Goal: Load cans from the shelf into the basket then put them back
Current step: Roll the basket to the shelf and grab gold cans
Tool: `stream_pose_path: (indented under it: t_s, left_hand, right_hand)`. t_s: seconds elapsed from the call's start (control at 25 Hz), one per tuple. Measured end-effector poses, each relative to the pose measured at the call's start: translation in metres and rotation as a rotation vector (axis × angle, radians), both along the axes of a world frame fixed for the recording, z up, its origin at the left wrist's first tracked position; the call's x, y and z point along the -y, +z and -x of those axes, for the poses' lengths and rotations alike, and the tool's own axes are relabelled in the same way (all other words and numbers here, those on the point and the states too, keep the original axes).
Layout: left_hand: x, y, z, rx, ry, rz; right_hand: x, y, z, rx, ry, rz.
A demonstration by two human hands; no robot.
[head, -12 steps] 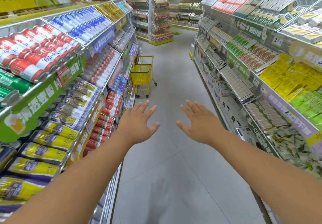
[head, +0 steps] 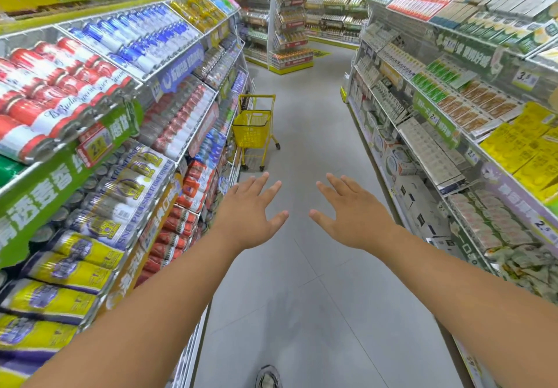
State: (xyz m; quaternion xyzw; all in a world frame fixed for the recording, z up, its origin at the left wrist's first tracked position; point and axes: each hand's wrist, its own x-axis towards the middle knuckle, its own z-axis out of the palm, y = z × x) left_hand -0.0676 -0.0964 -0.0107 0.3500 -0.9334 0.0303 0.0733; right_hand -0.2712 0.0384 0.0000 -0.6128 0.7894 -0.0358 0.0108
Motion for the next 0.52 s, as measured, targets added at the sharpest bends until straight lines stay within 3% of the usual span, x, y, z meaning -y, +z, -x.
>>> stream_pose_path:
  t_s: [0.52]
  left_hand:
    - [0.275,-0.001,0.068,0.018,-0.001,0.011]
  right_hand:
    - [0.258,0.0,0.07,0.004,-0.055,-0.007]
